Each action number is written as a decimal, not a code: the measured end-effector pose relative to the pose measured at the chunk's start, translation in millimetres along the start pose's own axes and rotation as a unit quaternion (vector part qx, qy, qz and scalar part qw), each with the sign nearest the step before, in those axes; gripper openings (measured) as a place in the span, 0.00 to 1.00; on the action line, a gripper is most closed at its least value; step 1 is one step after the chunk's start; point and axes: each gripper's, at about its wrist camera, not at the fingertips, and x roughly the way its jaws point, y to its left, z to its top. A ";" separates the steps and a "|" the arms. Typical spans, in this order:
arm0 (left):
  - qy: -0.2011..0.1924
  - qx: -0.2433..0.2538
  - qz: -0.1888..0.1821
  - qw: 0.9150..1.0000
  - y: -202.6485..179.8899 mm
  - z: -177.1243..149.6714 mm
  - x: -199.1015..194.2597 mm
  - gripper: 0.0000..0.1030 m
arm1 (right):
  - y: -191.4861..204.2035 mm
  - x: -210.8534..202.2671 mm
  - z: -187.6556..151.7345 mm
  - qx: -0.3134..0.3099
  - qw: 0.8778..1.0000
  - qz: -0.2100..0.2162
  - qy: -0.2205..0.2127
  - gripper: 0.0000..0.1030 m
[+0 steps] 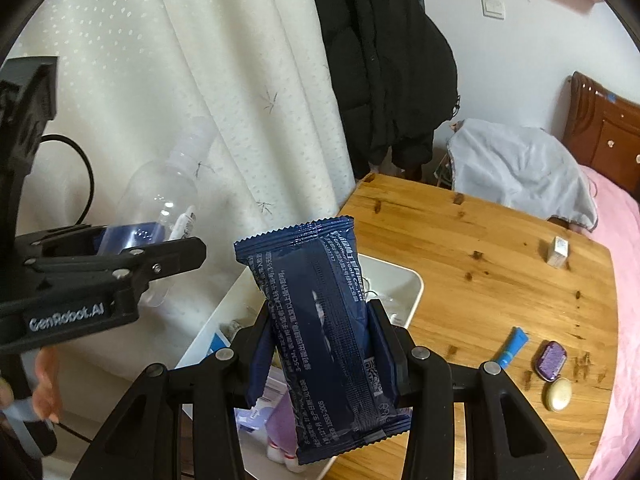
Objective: Organize objects
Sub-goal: 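Carry the clear bottle and dark blue wipes pack over the white tray, then lower the bottle and wipes pack into the tray and open both tools, then move both open tools toward the small white box and purple tin, then grasp the small white box with the left tool while the right tool grasps the gold round tin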
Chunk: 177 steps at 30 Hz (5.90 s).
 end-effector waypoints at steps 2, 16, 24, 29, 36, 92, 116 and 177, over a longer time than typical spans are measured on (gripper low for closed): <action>-0.003 -0.004 0.005 1.000 1.2 -1.6 0.1 0.55 | 2.3 4.3 1.2 -0.002 1.000 -0.004 0.001 0.43; 0.018 -0.025 0.026 0.999 1.7 -9.4 20.0 0.55 | -5.9 24.8 5.3 0.020 1.000 0.004 0.019 0.43; 0.031 -0.036 0.035 0.998 3.5 -13.6 27.0 0.56 | -4.9 42.0 8.1 0.023 0.999 0.002 0.028 0.44; 0.038 -0.047 0.037 0.997 7.4 -16.0 28.6 0.57 | -2.5 57.1 8.1 0.015 0.999 -0.006 0.037 0.44; 0.043 -0.059 0.042 0.996 11.9 -15.8 28.2 0.58 | -0.2 76.3 3.0 0.008 0.999 -0.003 0.054 0.45; 0.019 -0.002 0.059 0.998 -60.3 21.2 16.5 0.75 | -58.1 -6.3 -48.7 0.039 0.998 -0.048 0.016 0.65; 0.054 0.044 -0.022 0.997 -232.9 158.8 104.5 0.75 | -230.0 -61.5 -91.2 0.150 0.969 -0.193 -0.030 0.70; 0.181 -0.044 0.055 0.981 -265.5 204.9 428.8 0.34 | -310.4 68.6 -180.7 0.069 0.979 -0.185 0.058 0.76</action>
